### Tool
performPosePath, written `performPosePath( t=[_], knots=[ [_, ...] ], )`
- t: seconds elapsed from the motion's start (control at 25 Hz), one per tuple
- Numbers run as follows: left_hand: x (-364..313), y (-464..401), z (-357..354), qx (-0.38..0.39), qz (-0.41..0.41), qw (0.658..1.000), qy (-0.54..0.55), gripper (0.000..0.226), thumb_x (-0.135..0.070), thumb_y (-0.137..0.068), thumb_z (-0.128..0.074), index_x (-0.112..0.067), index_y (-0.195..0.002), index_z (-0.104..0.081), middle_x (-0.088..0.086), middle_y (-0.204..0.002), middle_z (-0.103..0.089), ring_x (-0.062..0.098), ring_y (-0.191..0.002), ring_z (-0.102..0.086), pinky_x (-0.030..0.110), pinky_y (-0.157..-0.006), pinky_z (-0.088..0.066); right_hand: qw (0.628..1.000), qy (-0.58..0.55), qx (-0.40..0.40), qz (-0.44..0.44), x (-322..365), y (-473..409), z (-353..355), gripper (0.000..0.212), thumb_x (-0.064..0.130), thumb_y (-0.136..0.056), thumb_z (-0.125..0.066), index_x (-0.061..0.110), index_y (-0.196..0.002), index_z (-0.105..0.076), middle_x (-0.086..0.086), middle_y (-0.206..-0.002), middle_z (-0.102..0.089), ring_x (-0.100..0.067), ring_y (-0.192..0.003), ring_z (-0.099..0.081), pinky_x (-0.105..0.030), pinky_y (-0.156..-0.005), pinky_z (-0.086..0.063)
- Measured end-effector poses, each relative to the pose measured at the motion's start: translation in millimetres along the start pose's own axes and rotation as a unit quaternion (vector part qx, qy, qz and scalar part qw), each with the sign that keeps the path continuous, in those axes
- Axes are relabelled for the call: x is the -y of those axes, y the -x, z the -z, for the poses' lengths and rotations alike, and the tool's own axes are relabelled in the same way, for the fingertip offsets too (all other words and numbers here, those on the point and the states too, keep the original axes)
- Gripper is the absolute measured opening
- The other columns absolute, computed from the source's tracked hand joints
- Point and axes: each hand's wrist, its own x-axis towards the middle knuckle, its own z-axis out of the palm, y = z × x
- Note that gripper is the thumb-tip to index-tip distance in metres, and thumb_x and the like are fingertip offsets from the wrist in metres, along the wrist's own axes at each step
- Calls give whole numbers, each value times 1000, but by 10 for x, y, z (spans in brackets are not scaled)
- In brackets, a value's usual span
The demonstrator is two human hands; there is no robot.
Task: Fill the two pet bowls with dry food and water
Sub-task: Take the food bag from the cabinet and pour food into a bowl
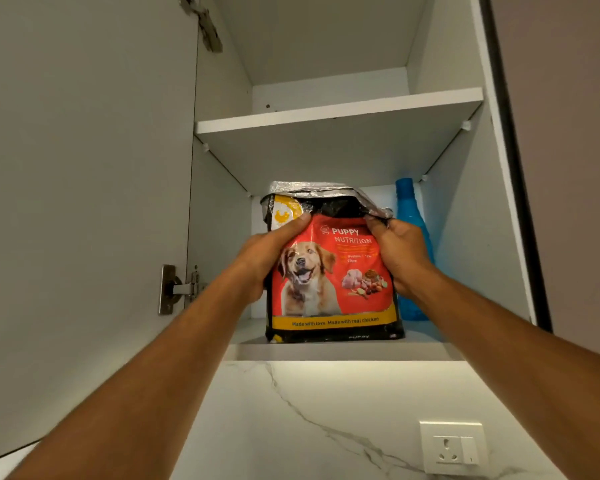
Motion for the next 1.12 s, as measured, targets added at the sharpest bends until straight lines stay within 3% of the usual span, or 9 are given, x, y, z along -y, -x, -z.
performPosePath(
  t=[0.08, 0.16, 0.24, 0.44, 0.68, 0.8, 0.96, 1.12],
  knots=[
    [-126, -94, -11, -75, -21, 997, -3, 55, -61, -74, -78, -9, -94, -74, 8, -86, -80, 26, -78, -77, 37, -81, -59, 1000, -12, -8, -3, 23, 10, 22, 17, 34, -95, -63, 19, -89, -66, -10, -85, -76, -29, -79, -74, -50, -82, -60],
    [-165, -167, -30, -147, -66, 987, 21, 25, -37, -89, -74, -14, -79, -68, 6, -77, -75, 18, -63, -70, 29, -64, -55, 1000, -22, -18, -11, 55, 10, 59, 20, 34, -95, -63, 18, -85, -66, -9, -80, -75, -28, -75, -73, -48, -81, -61],
    [-139, -213, -55, -195, -99, 975, 39, 22, -28, -92, -72, -16, -75, -65, 8, -79, -74, 17, -62, -68, 28, -63, -55, 999, -29, -30, -17, 125, -23, 83, 24, 35, -95, -64, 17, -79, -65, -8, -75, -74, -26, -70, -72, -47, -81, -61],
    [-101, -242, -139, -294, -184, 938, 17, 33, -41, -96, -66, -15, -76, -63, -1, -71, -70, 14, -66, -68, 27, -65, -55, 999, -30, -42, -8, 308, -83, 76, 28, 35, -93, -65, 14, -75, -64, -16, -81, -73, -31, -72, -70, -52, -81, -60],
    [-153, -61, -204, -256, -225, 939, 51, 32, -38, -96, -65, -18, -72, -60, 0, -73, -71, 10, -64, -69, 26, -59, -55, 996, -54, -67, 7, 288, 142, 161, 27, 36, -94, -65, 13, -81, -68, -20, -88, -75, -32, -74, -72, -54, -80, -60],
    [-230, 164, -251, -218, -264, 936, 79, 29, -35, -96, -66, -17, -74, -61, 3, -74, -71, 15, -67, -71, 28, -61, -58, 994, -70, -78, 39, 394, 349, 245, 27, 36, -93, -65, 13, -80, -68, -10, -74, -75, -25, -65, -72, -46, -74, -62],
    [-358, 512, -372, -205, -314, 921, 108, 28, -31, -98, -65, -16, -75, -62, 1, -73, -71, 13, -66, -70, 30, -63, -58, 991, -76, -80, 76, 689, 724, 388, 24, 35, -93, -65, 18, -77, -68, 1, -63, -74, -13, -54, -71, -28, -54, -59],
    [-273, 820, -530, -198, -333, 913, 124, 30, -30, -98, -65, -10, -75, -61, 5, -72, -68, 15, -65, -67, 31, -59, -55, 992, -49, -93, 74, 748, 1119, 607, 23, 39, -90, -68, 18, -82, -72, -4, -77, -78, -20, -68, -75, -38, -68, -61]
  ],
)
